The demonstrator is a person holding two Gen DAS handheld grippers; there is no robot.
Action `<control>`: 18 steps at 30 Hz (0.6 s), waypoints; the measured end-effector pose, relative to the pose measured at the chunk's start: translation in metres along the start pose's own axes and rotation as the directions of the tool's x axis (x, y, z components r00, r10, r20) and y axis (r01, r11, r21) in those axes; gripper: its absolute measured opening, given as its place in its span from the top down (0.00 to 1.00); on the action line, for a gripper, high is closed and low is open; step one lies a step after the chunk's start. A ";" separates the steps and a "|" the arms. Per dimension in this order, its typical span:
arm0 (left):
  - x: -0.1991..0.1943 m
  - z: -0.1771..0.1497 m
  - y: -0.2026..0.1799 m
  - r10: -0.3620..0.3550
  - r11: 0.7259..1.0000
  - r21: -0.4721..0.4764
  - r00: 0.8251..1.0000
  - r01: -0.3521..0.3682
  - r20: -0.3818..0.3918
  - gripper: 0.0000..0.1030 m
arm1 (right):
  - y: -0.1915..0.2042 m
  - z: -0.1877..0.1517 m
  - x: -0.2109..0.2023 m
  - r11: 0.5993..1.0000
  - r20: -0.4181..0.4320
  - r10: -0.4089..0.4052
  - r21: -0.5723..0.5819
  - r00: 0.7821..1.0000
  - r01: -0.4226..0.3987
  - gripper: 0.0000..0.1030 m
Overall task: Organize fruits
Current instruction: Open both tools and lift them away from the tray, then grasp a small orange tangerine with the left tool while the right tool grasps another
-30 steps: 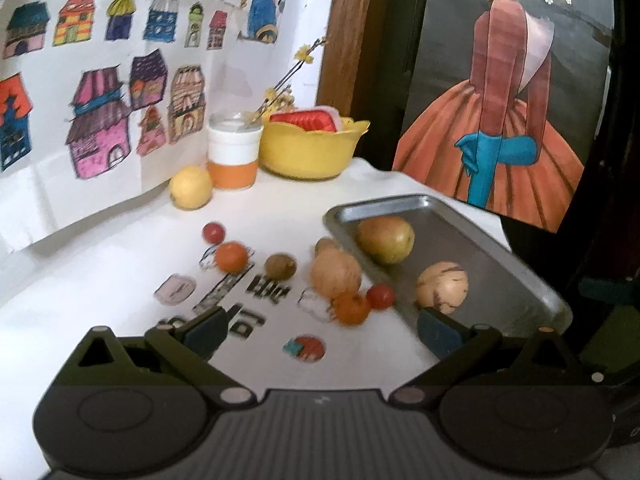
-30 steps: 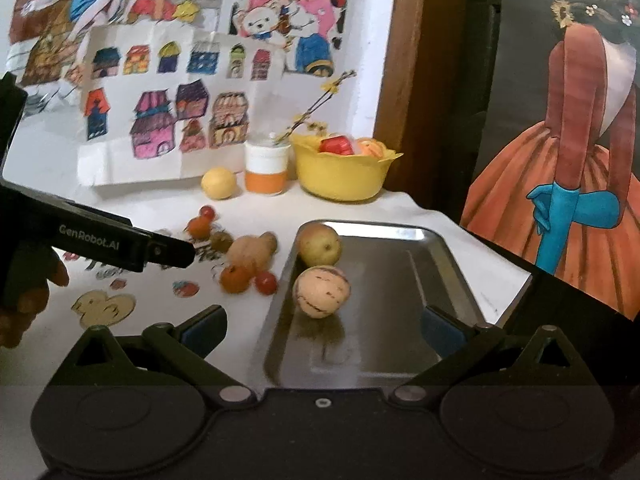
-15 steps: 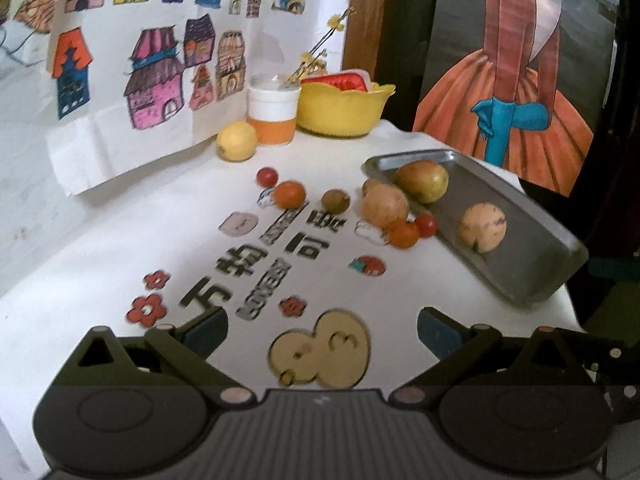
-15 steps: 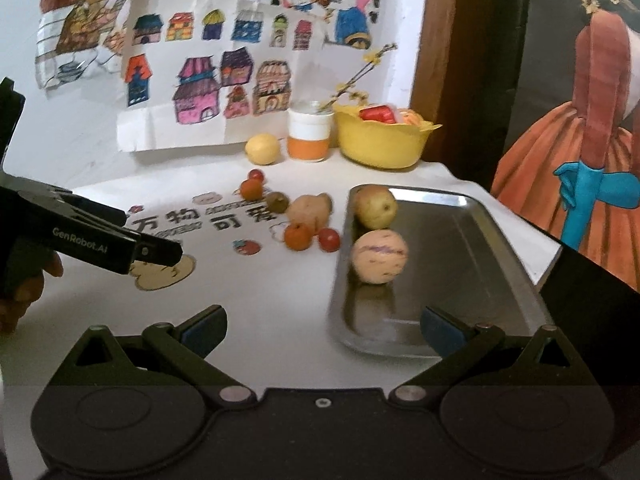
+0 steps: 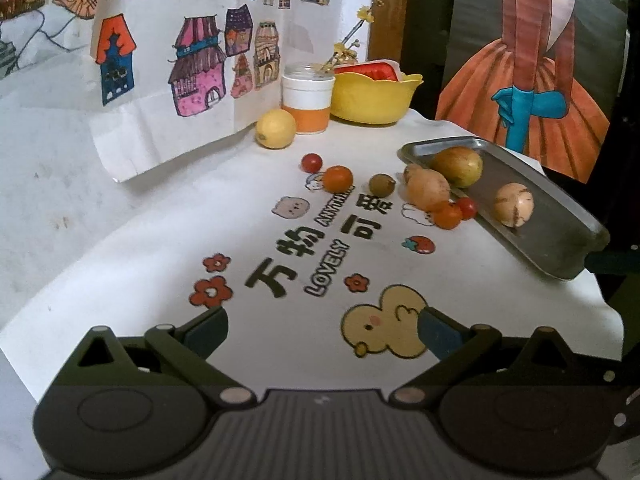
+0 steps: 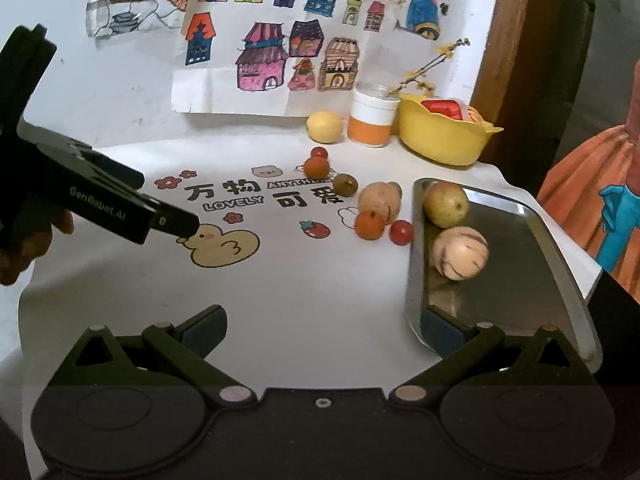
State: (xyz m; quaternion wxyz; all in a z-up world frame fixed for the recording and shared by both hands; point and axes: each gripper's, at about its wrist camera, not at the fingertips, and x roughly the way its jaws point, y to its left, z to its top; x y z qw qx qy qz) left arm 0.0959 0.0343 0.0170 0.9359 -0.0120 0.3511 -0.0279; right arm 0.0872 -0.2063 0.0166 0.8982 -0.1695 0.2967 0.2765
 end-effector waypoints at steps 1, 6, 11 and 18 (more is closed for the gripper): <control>0.001 0.001 0.001 0.005 1.000 0.005 1.000 -0.005 0.002 0.00 | 0.000 0.001 0.002 1.000 0.000 0.003 -0.001 1.000 -0.003 0.01; 0.009 0.010 0.005 0.022 1.000 0.021 1.000 -0.022 -0.006 0.00 | -0.003 0.007 0.010 1.000 0.020 0.020 0.011 1.000 -0.020 0.01; 0.025 0.018 0.006 0.021 1.000 0.019 0.999 -0.020 -0.025 0.00 | -0.009 0.012 0.024 0.999 0.025 0.027 0.029 0.999 -0.028 0.01; 0.047 0.035 -0.001 0.006 0.999 0.048 1.000 -0.005 -0.028 0.00 | -0.023 0.021 0.045 0.998 0.022 0.045 0.035 0.999 -0.045 0.01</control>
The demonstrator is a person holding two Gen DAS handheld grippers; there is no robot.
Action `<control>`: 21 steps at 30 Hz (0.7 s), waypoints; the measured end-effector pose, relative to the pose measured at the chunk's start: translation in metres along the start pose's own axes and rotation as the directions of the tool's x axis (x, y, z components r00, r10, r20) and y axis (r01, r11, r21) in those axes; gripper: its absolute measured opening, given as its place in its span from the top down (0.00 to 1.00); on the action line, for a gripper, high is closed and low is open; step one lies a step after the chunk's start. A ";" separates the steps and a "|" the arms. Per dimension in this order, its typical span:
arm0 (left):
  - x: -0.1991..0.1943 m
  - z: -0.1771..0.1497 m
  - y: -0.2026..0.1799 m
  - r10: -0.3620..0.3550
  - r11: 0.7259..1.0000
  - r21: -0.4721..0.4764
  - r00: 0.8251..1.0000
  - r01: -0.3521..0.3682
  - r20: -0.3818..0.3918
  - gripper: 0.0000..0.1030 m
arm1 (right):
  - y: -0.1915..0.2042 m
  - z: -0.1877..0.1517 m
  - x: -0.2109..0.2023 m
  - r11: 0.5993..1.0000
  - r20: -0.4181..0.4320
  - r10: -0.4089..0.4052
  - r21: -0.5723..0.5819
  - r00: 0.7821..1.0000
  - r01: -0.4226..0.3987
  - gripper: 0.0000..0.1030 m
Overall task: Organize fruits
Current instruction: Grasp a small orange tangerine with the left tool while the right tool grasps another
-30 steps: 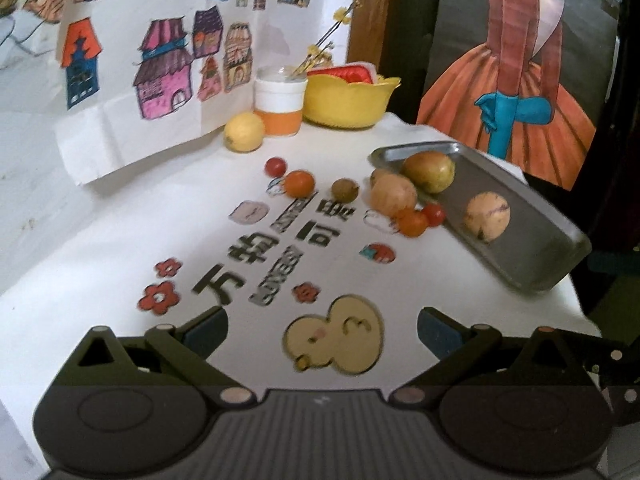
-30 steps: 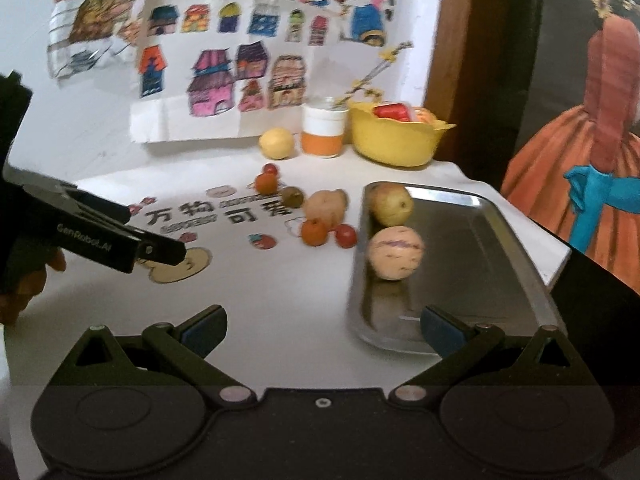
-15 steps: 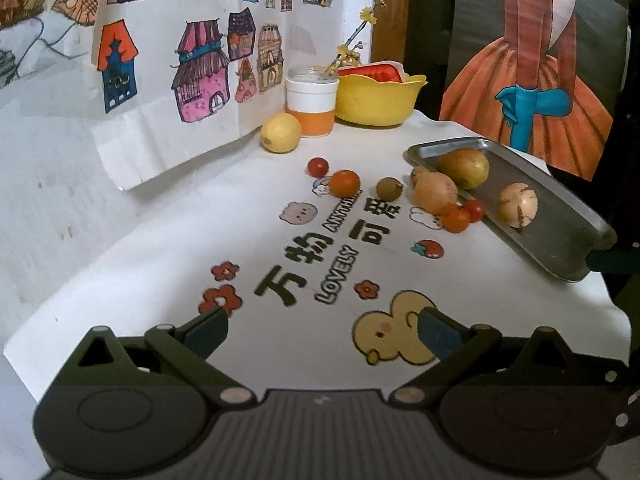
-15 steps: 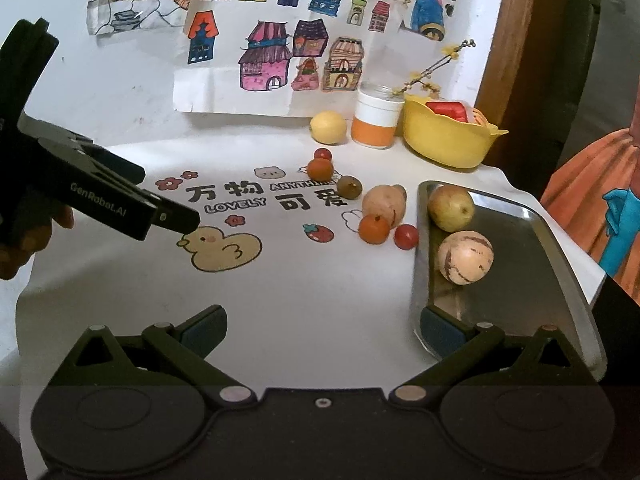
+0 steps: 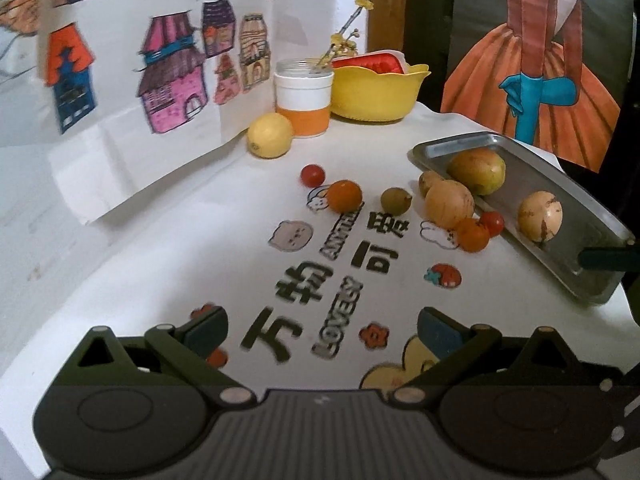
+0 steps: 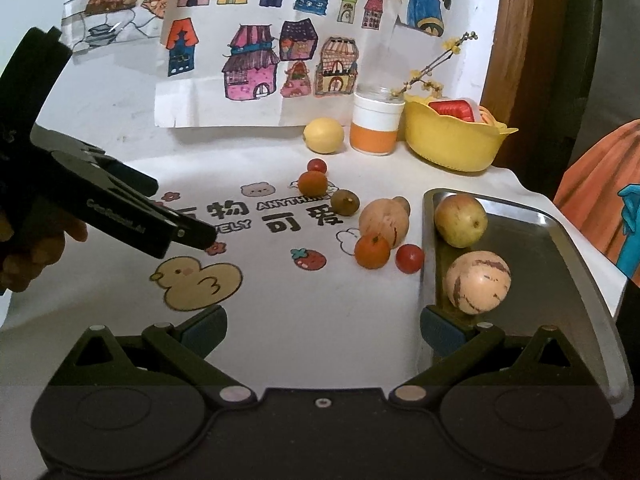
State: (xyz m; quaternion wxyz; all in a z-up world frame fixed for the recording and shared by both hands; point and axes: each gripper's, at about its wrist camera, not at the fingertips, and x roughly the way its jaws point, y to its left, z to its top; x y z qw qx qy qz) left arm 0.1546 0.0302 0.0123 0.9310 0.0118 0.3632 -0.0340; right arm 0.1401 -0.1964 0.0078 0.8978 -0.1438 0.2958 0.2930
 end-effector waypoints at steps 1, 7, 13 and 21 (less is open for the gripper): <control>0.003 0.002 -0.001 -0.003 1.000 0.005 1.000 0.003 0.000 0.00 | -0.002 0.001 0.003 1.000 0.000 0.002 -0.003 1.000 -0.002 0.01; 0.028 0.022 -0.006 -0.017 0.999 0.042 1.000 0.017 0.001 0.00 | -0.012 0.013 0.025 0.999 -0.002 0.039 -0.007 0.999 -0.039 0.01; 0.050 0.039 -0.003 -0.021 0.999 0.046 1.000 0.021 -0.011 0.00 | -0.018 0.023 0.048 0.994 -0.029 0.108 0.006 0.994 -0.108 0.01; 0.070 0.060 0.004 -0.055 0.998 0.014 0.998 0.055 -0.005 0.00 | -0.025 0.030 0.067 0.988 -0.056 0.153 0.028 0.987 -0.151 0.01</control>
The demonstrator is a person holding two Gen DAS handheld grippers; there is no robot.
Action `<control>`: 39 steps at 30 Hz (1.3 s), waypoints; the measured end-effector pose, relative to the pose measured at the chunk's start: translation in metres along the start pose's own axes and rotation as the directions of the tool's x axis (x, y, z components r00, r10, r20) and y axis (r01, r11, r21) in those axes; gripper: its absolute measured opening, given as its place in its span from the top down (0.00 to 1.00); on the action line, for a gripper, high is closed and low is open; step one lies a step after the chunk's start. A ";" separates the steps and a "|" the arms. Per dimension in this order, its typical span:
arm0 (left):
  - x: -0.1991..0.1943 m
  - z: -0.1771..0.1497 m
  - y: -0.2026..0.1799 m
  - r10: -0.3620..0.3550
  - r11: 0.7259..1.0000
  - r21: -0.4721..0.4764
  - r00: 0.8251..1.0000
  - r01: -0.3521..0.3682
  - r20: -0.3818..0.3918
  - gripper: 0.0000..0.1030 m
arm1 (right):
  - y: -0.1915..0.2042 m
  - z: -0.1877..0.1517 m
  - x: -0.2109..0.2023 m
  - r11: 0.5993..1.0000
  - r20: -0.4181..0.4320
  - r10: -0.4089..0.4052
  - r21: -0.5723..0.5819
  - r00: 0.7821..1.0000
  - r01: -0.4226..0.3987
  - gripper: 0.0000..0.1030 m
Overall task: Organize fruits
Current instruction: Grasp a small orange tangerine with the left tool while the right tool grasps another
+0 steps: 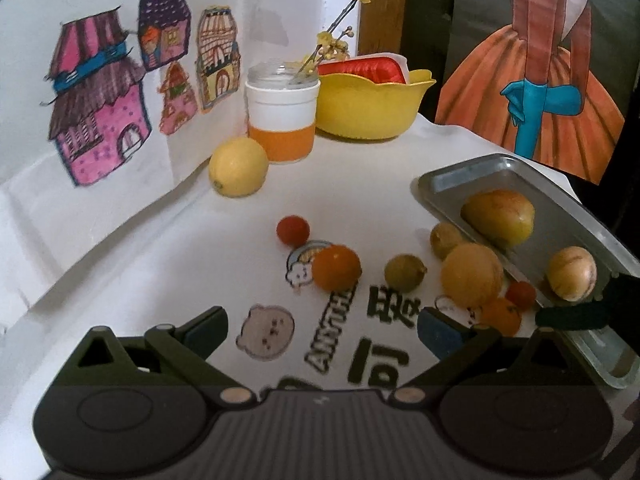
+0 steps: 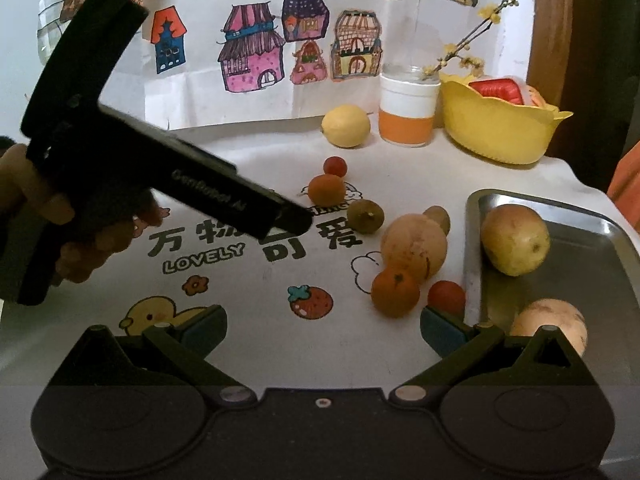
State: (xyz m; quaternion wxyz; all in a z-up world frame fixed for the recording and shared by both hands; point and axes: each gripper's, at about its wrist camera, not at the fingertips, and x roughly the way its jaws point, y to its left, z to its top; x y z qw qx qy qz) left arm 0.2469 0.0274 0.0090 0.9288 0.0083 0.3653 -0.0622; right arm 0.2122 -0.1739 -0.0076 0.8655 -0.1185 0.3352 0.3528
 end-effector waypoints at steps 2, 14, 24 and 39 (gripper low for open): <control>0.006 0.003 0.001 0.007 1.000 0.010 1.000 -0.007 0.008 0.00 | -0.002 0.003 0.004 1.000 -0.001 -0.002 0.006 1.000 0.002 0.01; 0.027 0.009 0.009 0.015 0.998 0.054 0.999 -0.017 0.032 0.09 | -0.009 0.009 0.012 0.999 0.012 -0.027 0.028 1.000 0.027 0.17; 0.037 0.013 0.007 -0.042 0.997 0.065 0.999 0.040 0.024 0.35 | -0.015 0.011 0.018 0.997 0.009 -0.067 0.031 0.998 0.066 0.42; 0.036 0.013 -0.002 -0.068 0.996 0.067 0.997 0.065 0.031 0.67 | -0.013 0.012 0.015 0.998 0.013 -0.056 0.030 0.998 0.055 0.62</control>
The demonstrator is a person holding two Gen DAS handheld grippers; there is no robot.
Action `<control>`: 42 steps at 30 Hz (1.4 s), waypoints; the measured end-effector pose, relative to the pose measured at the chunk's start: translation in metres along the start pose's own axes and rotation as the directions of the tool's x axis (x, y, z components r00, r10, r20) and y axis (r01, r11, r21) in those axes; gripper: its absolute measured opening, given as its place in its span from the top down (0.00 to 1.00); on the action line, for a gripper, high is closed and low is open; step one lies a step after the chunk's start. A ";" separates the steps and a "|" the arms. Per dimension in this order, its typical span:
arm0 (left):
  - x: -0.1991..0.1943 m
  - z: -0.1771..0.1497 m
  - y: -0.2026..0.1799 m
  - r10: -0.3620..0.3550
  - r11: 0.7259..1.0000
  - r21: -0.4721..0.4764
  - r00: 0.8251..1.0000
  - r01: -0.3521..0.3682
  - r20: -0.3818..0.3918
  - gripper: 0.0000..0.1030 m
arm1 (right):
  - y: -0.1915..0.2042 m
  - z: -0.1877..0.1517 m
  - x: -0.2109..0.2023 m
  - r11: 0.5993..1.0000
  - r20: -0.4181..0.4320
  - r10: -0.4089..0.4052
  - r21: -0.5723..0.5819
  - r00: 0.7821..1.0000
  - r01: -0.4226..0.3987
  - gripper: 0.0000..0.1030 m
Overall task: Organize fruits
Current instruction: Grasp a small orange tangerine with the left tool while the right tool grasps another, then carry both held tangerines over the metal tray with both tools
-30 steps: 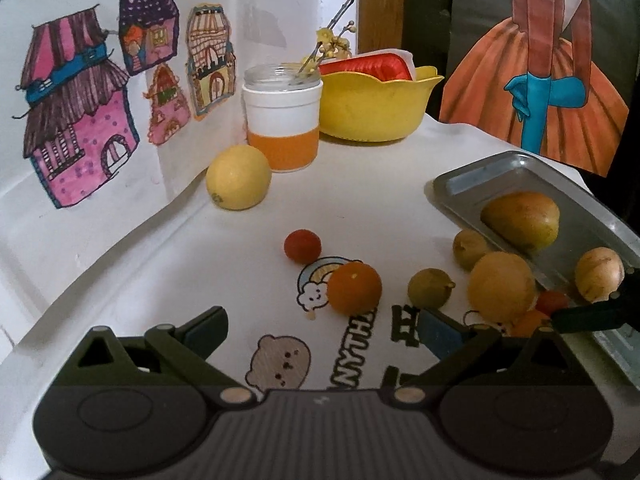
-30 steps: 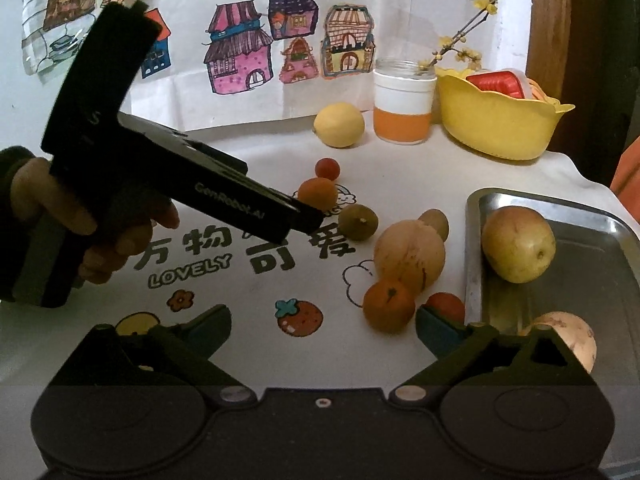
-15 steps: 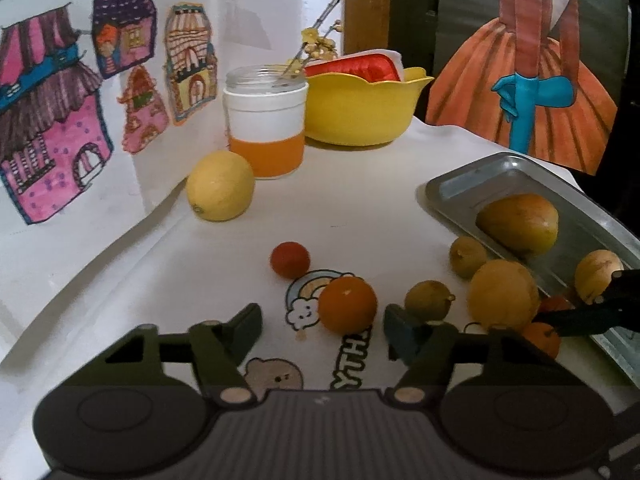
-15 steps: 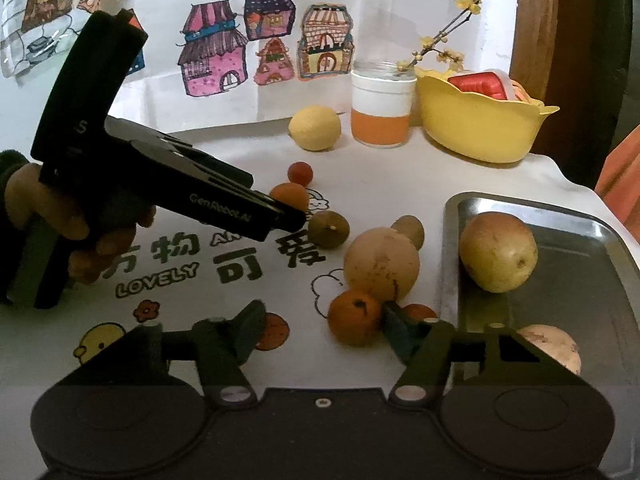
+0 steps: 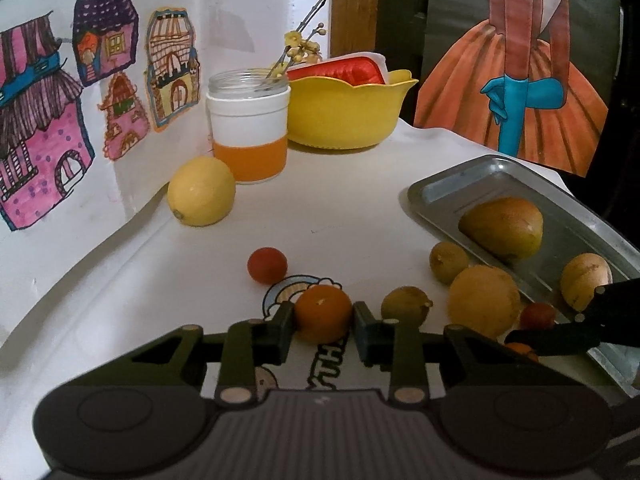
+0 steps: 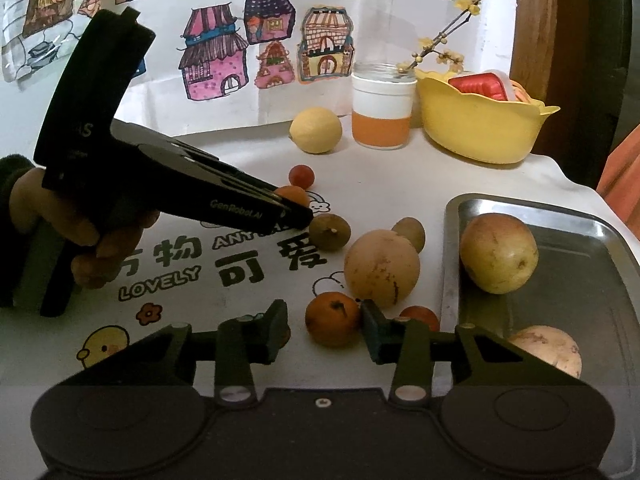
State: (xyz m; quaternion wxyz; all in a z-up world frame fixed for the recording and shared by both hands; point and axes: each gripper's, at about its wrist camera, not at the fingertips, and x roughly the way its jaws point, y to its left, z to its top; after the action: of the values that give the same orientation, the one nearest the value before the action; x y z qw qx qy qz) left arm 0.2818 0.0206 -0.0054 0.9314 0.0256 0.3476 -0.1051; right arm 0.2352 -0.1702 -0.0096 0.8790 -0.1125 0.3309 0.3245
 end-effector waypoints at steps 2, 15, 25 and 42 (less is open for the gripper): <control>-0.003 -0.002 -0.002 -0.008 1.000 0.000 1.000 0.008 -0.002 0.67 | 0.000 0.000 -0.001 1.000 0.001 0.002 0.001 1.000 -0.002 0.63; -0.031 -0.024 -0.023 -0.053 0.998 0.029 0.998 0.053 -0.025 0.67 | 0.003 -0.005 -0.007 1.000 0.008 0.010 0.008 1.000 -0.010 0.70; -0.042 -0.030 -0.027 -0.045 0.999 0.002 0.998 0.045 -0.040 0.67 | 0.002 -0.006 -0.005 1.000 0.020 0.016 0.020 1.000 -0.016 0.69; -0.056 -0.039 -0.043 -0.072 0.997 -0.035 0.996 0.070 -0.049 0.67 | 0.007 -0.033 -0.037 0.999 0.045 -0.002 0.042 0.999 0.000 0.70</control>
State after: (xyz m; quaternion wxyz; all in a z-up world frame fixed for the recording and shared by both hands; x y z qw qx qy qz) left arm 0.2058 -0.0071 0.0029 0.9183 0.0004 0.3734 -0.1316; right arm 0.1926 -0.1966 -0.0095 0.8886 -0.0866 0.3176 0.3194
